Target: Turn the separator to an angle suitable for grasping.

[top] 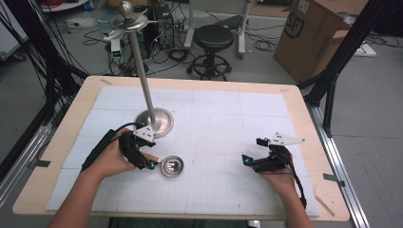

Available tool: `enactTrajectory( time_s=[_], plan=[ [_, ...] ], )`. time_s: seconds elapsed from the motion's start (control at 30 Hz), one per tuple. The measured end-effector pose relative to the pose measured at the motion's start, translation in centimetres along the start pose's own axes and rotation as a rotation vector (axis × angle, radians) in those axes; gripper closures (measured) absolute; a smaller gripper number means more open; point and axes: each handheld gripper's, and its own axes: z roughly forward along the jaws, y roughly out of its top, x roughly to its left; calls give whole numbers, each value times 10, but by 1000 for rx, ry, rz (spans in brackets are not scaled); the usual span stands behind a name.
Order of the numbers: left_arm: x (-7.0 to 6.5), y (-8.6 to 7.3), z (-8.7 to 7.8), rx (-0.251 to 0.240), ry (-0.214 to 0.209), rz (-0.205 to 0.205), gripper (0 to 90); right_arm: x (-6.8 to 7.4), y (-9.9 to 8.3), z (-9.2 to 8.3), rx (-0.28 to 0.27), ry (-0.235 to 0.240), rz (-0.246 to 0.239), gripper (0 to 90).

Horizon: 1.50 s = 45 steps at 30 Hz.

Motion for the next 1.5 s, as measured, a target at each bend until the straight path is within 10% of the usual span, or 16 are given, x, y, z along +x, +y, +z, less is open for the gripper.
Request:
enactTrajectory(
  time_s=[0.53, 1.5],
  plan=[
    [-3, 20, 14, 224, 11, 117, 417, 2, -1, 0, 13, 3, -2, 15],
    [-4, 19, 28, 283, -99, 107, 656, 2, -3, 1, 30, 2, -12, 16]
  ],
)
